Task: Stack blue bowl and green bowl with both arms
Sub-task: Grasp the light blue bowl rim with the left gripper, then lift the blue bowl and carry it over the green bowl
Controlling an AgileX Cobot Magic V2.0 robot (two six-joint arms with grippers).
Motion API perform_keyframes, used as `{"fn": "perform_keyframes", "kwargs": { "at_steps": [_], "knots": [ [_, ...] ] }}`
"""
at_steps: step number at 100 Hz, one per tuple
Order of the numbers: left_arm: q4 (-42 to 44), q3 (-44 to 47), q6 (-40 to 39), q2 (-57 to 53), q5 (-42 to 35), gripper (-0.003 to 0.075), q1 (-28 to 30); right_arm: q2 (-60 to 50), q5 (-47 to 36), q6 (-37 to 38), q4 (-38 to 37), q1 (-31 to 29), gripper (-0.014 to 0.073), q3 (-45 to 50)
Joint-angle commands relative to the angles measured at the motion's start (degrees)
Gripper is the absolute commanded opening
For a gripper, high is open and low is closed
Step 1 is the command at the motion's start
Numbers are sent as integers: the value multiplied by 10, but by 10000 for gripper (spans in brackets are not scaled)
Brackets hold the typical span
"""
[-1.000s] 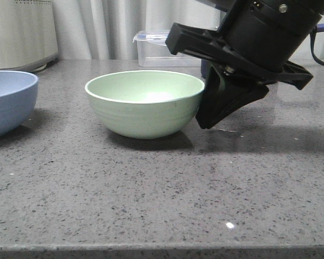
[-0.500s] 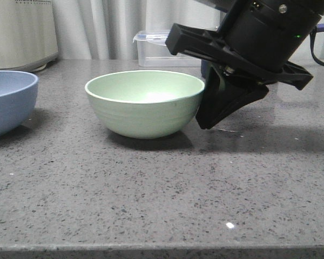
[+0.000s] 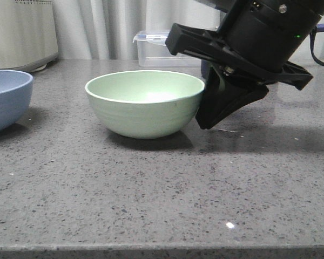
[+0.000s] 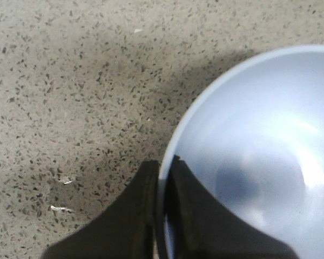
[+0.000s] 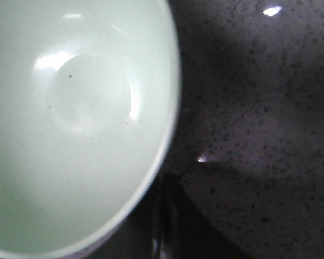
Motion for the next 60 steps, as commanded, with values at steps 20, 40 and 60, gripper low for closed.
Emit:
{"fn": "perform_keyframes", "kwargs": {
  "at_steps": [20, 40, 60],
  "knots": [
    [-19, -72, 15, -11, 33, -20, -21, -20, -22, -6, 10, 1, -80, -12],
    [-21, -170, 15, 21, 69, -20, -92, -20, -22, -6, 10, 1, -80, -12],
    [-40, -269, 15, 76, 103, -20, -152, -20, -22, -6, 10, 1, -80, -12]
  ]
}}
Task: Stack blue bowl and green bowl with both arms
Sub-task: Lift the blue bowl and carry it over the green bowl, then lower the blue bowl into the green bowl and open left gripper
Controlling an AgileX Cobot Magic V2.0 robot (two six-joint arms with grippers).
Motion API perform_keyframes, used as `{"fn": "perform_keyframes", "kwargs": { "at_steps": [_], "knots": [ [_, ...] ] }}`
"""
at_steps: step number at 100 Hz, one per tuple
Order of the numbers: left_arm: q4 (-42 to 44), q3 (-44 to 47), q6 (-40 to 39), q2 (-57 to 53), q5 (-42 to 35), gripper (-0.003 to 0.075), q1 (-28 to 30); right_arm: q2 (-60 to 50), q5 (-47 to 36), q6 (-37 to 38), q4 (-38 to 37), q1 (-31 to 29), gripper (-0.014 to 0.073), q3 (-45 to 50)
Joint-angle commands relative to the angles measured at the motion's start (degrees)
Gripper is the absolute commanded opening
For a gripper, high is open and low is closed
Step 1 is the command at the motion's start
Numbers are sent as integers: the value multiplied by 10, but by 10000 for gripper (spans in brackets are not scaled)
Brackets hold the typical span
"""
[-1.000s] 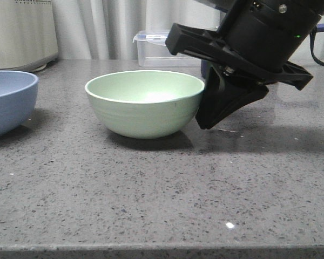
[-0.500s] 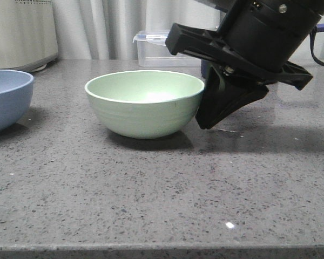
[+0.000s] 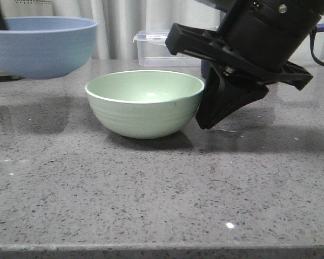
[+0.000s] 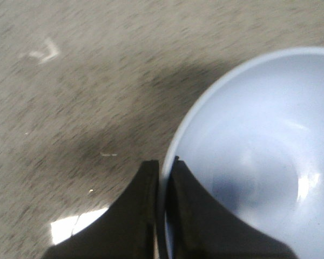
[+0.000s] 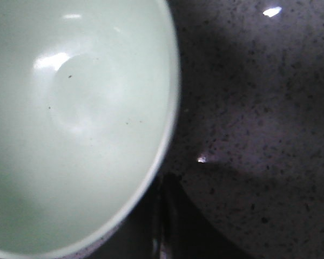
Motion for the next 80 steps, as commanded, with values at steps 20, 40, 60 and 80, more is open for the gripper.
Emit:
{"fn": "perform_keyframes", "kwargs": {
  "at_steps": [20, 40, 60, 80],
  "knots": [
    [-26, -116, 1, 46, 9, -20, -79, -20, -22, -6, 9, 1, -80, -12],
    [-42, -142, 1, 80, 19, -20, -108, -20, -23, -6, 9, 1, -80, -12],
    [-61, -154, 2, 96, 18, -20, -126, -20, -24, -6, 9, 1, -80, -12],
    [-65, -154, 2, 104, 37, -20, -132, -20, -24, -6, 9, 1, -80, -12]
  ]
}}
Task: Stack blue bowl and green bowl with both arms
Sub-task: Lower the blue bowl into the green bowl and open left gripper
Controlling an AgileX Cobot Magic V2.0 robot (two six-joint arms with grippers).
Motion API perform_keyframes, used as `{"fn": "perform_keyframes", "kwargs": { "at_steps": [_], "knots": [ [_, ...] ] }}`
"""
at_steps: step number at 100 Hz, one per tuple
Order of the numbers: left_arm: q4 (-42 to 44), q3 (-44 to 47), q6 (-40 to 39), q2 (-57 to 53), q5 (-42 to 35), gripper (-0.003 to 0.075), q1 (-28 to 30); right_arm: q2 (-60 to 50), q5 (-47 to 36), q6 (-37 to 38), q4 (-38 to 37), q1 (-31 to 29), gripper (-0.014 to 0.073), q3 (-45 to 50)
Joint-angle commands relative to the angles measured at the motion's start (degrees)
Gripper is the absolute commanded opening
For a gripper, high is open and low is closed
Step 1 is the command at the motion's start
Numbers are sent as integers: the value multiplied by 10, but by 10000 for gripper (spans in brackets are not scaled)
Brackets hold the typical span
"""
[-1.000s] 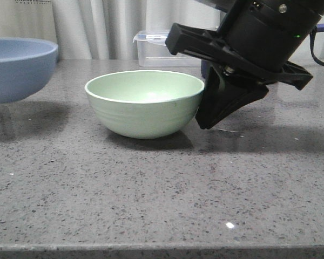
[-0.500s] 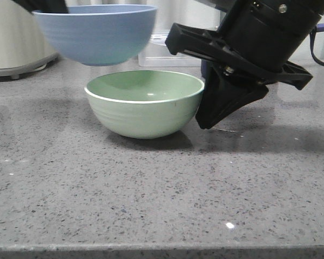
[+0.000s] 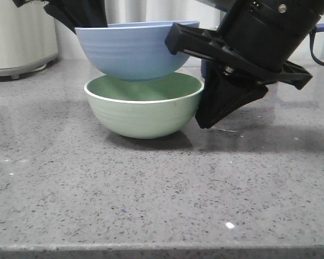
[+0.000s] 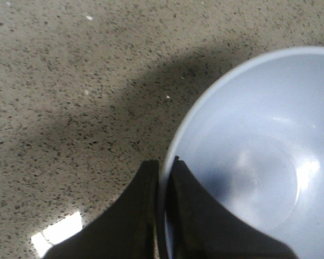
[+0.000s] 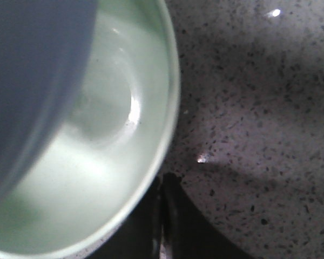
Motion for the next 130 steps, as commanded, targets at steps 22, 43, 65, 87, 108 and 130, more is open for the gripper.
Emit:
{"fn": "perform_keyframes", "kwargs": {
  "at_steps": [22, 43, 65, 87, 108, 130],
  "knots": [
    [-19, -20, 1, -18, 1, -20, -5, -20, -23, -6, 9, 1, -80, -12],
    [-36, -20, 8, -17, 1, -18, -5, -20, -24, -6, 9, 1, -80, -12],
    [-98, -20, 45, -8, 11, 150, -4, -20, -24, -6, 9, 1, -80, -12],
    [-81, -20, 45, -7, 15, 244, -3, -20, -23, -6, 9, 1, -80, -12],
    [-74, -20, 45, -7, 15, 244, -3, -20, -23, -6, 9, 1, -80, -12],
    [-38, -20, 44, -28, 11, 246, -3, -20, -26, -6, 9, 1, -80, -12]
  ]
}}
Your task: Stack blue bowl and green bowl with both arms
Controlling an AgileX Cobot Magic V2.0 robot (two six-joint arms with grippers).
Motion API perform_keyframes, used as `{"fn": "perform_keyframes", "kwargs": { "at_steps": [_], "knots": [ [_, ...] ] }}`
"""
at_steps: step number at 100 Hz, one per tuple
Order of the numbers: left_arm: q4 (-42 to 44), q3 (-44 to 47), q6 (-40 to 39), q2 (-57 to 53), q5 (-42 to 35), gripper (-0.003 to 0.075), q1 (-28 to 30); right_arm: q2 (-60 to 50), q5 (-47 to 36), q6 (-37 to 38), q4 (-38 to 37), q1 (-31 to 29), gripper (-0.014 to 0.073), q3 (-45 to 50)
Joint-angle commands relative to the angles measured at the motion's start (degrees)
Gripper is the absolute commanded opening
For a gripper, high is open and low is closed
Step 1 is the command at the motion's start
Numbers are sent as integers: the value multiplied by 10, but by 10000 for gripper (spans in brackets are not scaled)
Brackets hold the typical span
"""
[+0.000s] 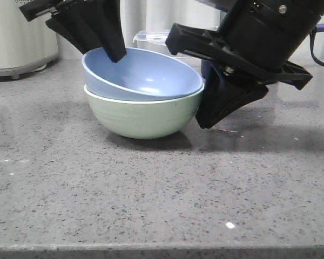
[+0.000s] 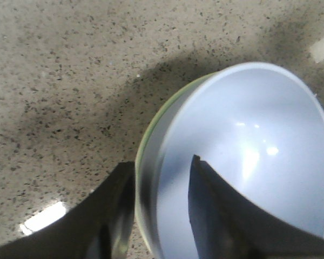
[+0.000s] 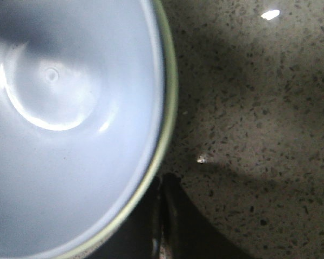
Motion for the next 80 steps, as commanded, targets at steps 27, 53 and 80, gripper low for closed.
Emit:
{"fn": "perform_keyframes", "kwargs": {
  "at_steps": [27, 53, 80],
  "knots": [
    [65, -19, -15, -89, -23, 246, -2, -20, -23, -6, 9, 1, -80, -13],
    [192, 4, -75, -156, -48, 241, -2, -32, -19, -5, 9, -14, -80, -12],
    [312, 119, -164, -264, -95, 241, -2, -88, -10, -5, -9, -68, -80, 10]
  ]
}}
